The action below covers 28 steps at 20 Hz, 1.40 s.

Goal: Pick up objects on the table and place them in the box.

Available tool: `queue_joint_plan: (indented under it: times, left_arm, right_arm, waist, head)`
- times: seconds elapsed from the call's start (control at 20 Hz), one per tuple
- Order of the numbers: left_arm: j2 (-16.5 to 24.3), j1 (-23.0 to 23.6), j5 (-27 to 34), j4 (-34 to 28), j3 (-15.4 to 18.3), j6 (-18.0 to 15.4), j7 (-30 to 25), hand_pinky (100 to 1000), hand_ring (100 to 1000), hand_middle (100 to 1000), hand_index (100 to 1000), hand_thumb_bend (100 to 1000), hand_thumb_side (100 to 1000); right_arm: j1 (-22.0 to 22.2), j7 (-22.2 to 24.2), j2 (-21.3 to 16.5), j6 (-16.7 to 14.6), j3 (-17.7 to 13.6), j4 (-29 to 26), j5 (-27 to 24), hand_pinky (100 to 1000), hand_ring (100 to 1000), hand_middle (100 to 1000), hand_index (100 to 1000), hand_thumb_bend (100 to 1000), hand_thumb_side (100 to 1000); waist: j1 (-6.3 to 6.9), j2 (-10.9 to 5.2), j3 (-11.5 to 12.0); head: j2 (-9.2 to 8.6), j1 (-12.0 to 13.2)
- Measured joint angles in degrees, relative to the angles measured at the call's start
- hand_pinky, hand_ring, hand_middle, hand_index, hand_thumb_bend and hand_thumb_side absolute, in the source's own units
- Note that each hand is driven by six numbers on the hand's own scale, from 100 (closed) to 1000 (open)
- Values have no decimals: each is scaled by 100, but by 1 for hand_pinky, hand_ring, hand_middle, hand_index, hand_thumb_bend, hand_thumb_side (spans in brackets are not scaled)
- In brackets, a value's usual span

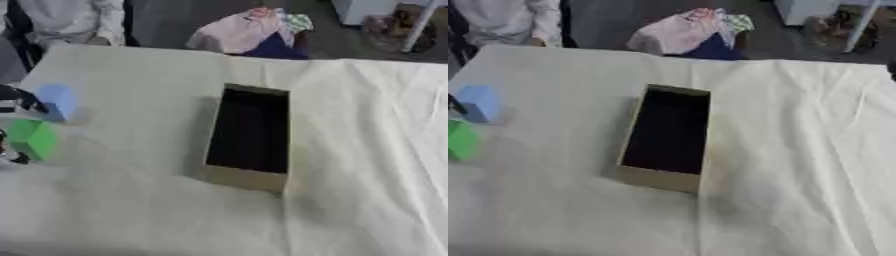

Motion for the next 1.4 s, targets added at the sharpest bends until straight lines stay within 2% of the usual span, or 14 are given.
queue_joint_plan:
  times: [0.4,0.6,0.85,1.15,1.4]
  left_arm:
    - [-152,-131,-374,295,0,-124,172,791,836,812,862,592,252]
    - [-216,-149,-582,373,-5,-173,310,705,764,738,798,514,221]
    - [-228,-151,-794,359,-33,-184,527,605,680,645,721,410,101]
    - [-228,-140,-979,200,-34,-158,782,544,633,603,684,376,100]
    - [-223,-98,-960,-147,-30,-135,803,542,627,597,685,341,100]
  right_arm:
    - [0,40,43,22,32,0,0,829,790,664,834,100,889]
    - [0,55,43,17,33,0,0,829,790,664,834,100,889]
    - [0,71,43,18,33,0,0,829,790,663,834,100,889]
    - [0,72,43,17,33,0,-1,829,791,663,834,100,889]
    - [0,73,44,16,33,0,-1,829,791,663,834,100,888]
  waist:
    - [-8,5,-7]
    - [-18,8,-14]
    - [-18,11,-14]
    - [-18,28,-13]
    - [-18,45,-7]
  head:
    - [0,-41]
    - [0,-66]
    - [0,-161]
    - [0,-252]
    - [0,-302]
